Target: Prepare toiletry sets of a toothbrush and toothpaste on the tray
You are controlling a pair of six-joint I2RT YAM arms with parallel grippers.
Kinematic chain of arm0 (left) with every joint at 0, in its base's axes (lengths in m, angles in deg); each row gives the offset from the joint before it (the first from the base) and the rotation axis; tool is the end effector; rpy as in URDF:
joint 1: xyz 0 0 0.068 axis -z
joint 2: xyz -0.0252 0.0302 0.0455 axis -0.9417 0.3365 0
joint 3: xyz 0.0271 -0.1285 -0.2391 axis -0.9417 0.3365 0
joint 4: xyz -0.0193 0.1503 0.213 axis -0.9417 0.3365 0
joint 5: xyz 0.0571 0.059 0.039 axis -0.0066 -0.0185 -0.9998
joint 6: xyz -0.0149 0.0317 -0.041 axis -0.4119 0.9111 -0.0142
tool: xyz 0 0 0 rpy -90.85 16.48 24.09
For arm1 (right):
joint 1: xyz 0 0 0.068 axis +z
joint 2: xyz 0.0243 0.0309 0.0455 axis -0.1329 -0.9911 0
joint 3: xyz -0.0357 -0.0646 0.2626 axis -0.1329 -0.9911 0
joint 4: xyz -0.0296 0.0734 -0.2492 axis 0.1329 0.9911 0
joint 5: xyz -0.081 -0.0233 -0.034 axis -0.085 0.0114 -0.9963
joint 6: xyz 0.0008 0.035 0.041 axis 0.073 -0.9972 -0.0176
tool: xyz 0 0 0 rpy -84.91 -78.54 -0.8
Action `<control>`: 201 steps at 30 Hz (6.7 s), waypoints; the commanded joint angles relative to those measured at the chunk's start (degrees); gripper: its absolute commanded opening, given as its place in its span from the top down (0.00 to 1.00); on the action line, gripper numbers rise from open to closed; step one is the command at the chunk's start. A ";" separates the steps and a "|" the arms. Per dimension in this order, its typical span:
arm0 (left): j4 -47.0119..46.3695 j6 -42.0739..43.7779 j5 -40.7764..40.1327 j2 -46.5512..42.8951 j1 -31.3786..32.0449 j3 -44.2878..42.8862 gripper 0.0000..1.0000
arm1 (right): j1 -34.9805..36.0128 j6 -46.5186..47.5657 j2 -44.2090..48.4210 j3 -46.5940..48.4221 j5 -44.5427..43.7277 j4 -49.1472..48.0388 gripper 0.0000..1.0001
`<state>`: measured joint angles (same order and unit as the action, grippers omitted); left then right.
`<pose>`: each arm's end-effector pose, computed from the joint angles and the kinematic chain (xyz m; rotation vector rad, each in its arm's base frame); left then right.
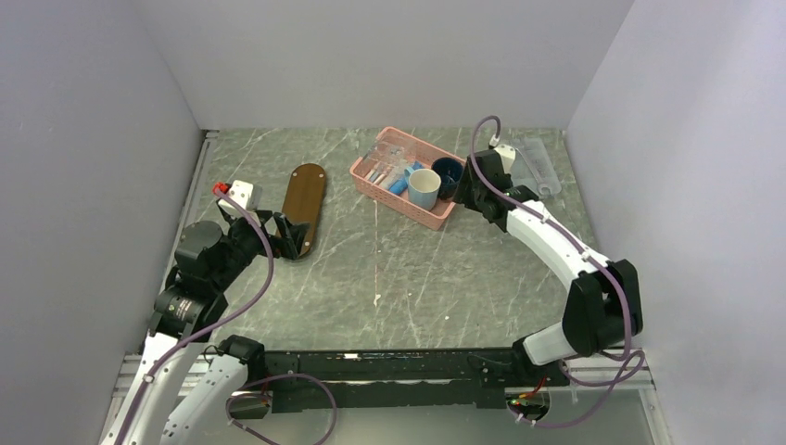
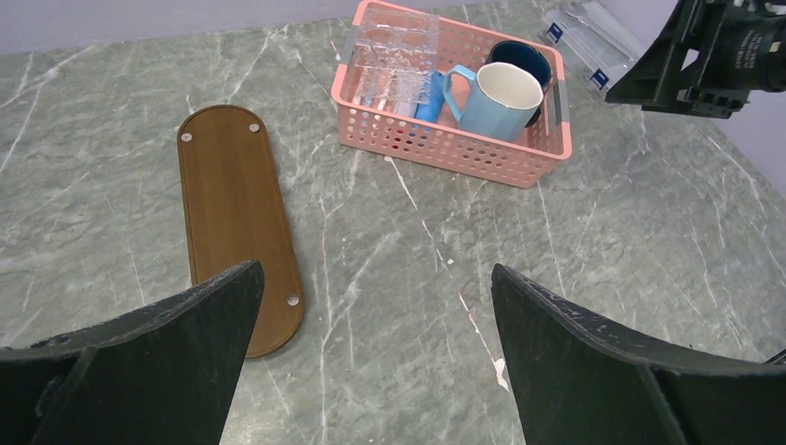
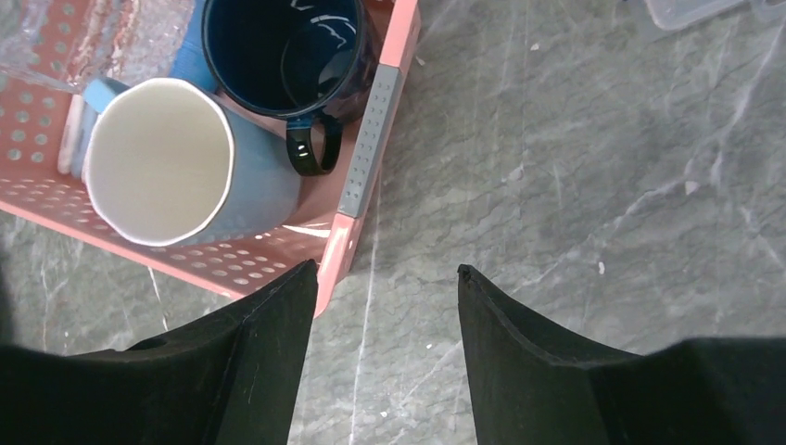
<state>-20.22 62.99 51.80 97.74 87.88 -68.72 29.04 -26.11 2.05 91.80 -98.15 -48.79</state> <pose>0.1197 -0.0430 0.3584 0.1970 1.7565 -0.4861 0.2973 0.1034 0.2804 0.3965 2.2219 0.0990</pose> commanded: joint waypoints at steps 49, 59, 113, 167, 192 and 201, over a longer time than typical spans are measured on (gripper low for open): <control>-0.43 -0.32 -0.34 -0.55 -0.31 -0.41 0.01 | -4.05 -3.92 -24.21 16.25 1.87 -4.02 0.76; -0.47 -0.29 -0.35 -0.48 -0.31 -0.50 0.01 | -4.01 -0.50 -25.85 18.75 4.26 -3.15 1.00; 0.47 -0.26 -4.17 2.09 -0.31 -0.37 0.01 | -5.00 22.73 -24.77 25.20 16.90 -3.43 0.49; 10.59 -26.99 -5.79 77.64 -14.73 -52.80 0.01 | -1.90 7.59 34.27 -11.03 33.48 -0.59 0.38; 8.56 -33.15 3.80 104.40 -19.09 -73.49 0.01 | -1.82 7.59 30.04 -14.70 34.45 -5.35 0.36; 8.51 -30.22 7.29 107.29 -18.98 -74.50 0.11 | -1.84 7.66 28.84 -15.41 35.30 -6.35 0.36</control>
<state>-10.43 30.97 56.32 203.66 68.82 -140.82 26.97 -18.08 31.09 76.63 -64.03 -51.77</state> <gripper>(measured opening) 0.913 0.642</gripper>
